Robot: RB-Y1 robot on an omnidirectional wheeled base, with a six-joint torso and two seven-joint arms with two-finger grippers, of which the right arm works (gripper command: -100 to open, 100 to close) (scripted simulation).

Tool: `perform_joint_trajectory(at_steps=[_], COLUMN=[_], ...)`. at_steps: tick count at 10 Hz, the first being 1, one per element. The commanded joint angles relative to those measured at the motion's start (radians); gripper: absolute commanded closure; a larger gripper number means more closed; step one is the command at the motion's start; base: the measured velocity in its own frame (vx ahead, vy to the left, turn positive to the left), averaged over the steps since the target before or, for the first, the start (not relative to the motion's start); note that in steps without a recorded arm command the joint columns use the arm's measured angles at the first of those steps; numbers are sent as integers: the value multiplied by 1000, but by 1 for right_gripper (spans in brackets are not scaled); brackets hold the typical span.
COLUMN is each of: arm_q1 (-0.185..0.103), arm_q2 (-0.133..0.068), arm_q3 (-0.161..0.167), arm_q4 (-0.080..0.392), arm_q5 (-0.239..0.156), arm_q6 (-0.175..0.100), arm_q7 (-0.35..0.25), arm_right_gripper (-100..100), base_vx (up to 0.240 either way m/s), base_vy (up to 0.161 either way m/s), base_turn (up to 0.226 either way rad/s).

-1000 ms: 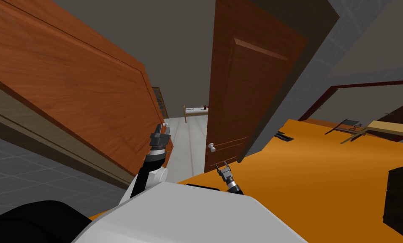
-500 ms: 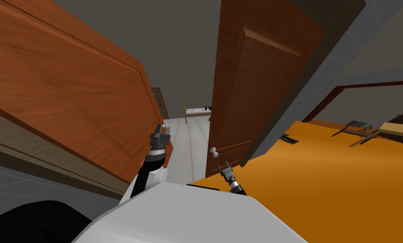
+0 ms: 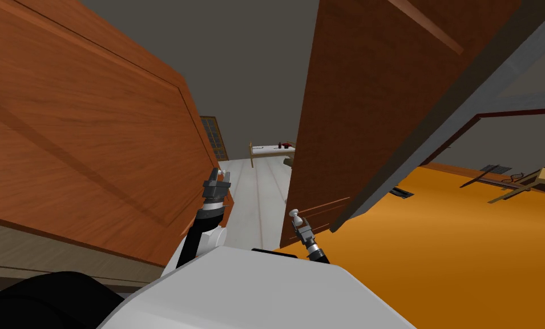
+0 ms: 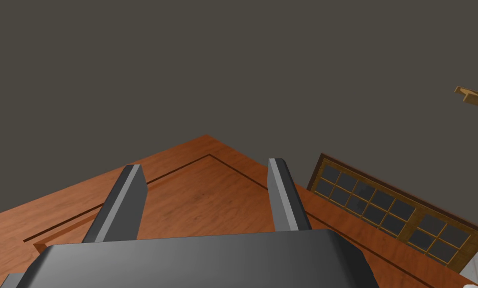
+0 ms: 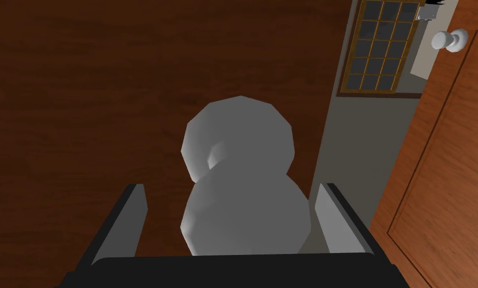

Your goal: Push the door open

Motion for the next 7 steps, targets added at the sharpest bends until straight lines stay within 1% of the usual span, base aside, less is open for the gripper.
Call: perform_joint_trajectory(at_steps=[1,6,7], arm_q1=[1,1,-5], arm_q2=[-2,-2,-5], arm_q3=[0,0,9], arm_q4=[0,0,5], arm_q5=[0,0,-8], arm_q6=[0,0,3], arm_q7=[-1,-1,-34], arm_right_gripper=[100,100,100], base_vx=[-10,-9,15], base_vy=[-3,-3,14], base_turn=[10,5,-15])
